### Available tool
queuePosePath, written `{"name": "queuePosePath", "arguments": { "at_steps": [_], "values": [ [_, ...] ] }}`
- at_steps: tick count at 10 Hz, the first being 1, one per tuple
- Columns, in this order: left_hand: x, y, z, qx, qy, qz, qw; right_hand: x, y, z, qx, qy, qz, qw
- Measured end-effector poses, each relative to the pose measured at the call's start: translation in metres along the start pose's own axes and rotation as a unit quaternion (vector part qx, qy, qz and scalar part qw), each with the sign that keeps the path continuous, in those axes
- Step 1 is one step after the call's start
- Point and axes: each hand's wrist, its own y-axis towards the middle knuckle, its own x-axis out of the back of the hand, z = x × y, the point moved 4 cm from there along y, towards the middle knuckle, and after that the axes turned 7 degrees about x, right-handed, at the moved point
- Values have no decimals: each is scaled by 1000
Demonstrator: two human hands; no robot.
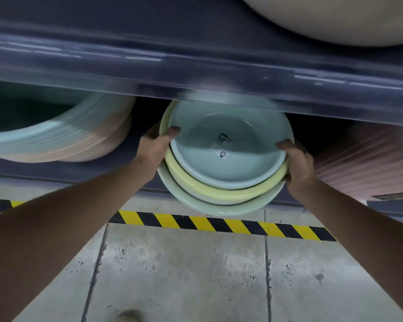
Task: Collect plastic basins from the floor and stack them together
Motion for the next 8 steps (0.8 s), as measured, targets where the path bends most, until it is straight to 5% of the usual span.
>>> {"name": "queuePosePath", "arguments": {
  "at_steps": [5,8],
  "values": [
    [-30,41,-27,-89,23,26,995,-20,48,7,32,-52,25,998],
    [12,9,5,-28,138,2,990,5,-18,7,1,-187,49,981]
  ]
}}
